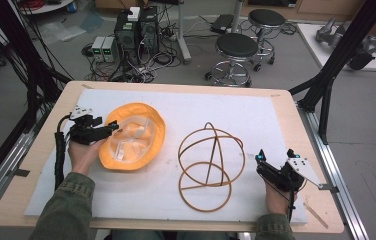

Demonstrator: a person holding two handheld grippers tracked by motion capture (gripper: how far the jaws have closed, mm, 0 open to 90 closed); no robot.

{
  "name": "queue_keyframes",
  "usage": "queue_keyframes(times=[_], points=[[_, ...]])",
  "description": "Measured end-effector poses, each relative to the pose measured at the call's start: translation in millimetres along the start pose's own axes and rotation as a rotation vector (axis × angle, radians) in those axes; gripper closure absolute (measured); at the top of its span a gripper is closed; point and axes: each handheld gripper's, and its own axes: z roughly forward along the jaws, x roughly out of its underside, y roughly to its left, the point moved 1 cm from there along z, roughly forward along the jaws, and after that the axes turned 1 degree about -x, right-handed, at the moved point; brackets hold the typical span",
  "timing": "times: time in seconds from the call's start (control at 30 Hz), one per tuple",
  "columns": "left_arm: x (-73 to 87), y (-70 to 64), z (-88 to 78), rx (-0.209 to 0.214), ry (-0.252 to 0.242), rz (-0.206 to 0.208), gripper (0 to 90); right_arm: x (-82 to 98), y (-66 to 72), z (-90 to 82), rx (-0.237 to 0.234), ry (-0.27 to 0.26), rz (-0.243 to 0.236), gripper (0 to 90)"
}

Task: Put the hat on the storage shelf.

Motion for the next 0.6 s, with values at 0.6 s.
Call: queue_keyframes(times=[0.6], points=[[7.7, 3.4, 12.1, 0.037, 0.130, -0.065, 60.1, 1.0, 2.4, 0.8, -0.011, 0.012, 0.002, 3.7]])
